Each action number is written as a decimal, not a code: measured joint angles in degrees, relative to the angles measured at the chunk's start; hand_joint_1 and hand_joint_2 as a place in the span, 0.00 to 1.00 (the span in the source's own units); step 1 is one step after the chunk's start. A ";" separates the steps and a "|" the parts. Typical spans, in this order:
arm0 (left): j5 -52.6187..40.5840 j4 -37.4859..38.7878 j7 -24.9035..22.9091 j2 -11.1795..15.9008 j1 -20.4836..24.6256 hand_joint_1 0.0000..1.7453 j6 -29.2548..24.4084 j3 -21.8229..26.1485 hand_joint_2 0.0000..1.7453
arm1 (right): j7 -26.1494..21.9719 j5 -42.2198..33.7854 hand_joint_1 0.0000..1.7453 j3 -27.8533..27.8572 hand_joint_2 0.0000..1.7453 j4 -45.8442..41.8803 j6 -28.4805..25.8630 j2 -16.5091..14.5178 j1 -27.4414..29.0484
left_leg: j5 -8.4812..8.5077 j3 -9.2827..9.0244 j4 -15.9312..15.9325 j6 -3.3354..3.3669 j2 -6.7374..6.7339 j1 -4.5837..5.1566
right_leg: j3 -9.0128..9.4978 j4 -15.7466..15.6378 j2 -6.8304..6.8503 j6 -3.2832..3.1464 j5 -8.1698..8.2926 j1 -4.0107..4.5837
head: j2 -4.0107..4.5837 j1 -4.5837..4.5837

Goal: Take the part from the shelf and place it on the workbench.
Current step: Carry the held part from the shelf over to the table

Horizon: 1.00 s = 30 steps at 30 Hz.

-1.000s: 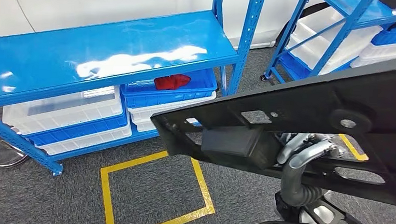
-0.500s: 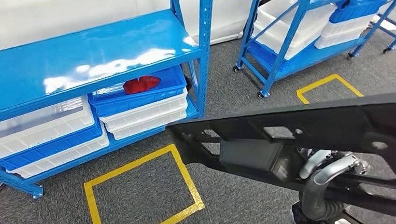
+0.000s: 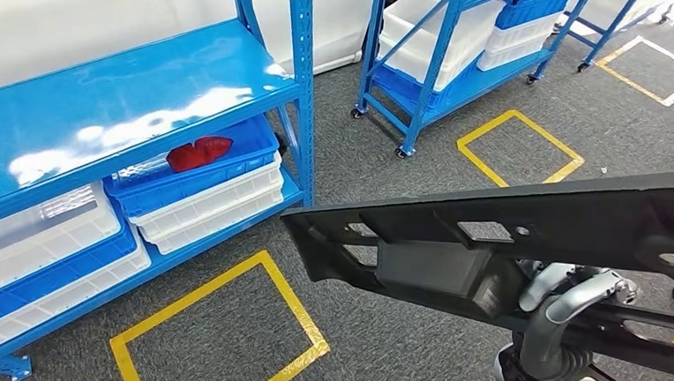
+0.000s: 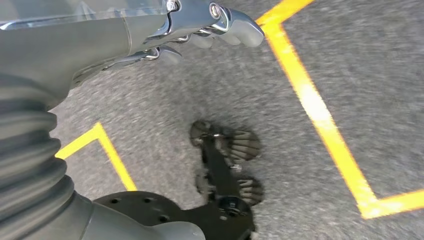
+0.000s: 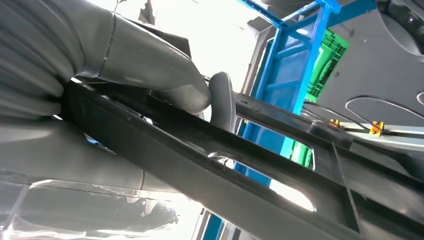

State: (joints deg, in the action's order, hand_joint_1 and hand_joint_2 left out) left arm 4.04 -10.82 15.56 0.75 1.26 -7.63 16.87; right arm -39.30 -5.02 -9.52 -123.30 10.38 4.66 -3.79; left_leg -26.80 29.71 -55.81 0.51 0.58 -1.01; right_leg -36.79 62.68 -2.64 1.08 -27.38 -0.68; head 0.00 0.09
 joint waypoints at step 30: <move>-0.61 -0.04 -1.45 1.26 0.71 0.00 -0.42 3.27 1.00 | 0.17 -2.95 1.00 -9.20 1.00 5.67 1.92 -5.55 -10.11 | 0.18 0.94 -0.61 -0.30 0.66 -0.02 | 0.40 -1.50 -1.61 -0.61 0.95 0.48 | 0.00 -0.03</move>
State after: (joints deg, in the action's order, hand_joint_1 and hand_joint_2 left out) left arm 3.44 -10.86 14.11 2.01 1.96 -8.05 20.14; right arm -39.12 -7.97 -18.72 -117.63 12.30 -0.89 -13.90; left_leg -26.62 30.65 -56.43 0.21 1.23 -1.03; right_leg -36.39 61.18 -4.26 0.47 -26.43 -0.21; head 0.00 0.06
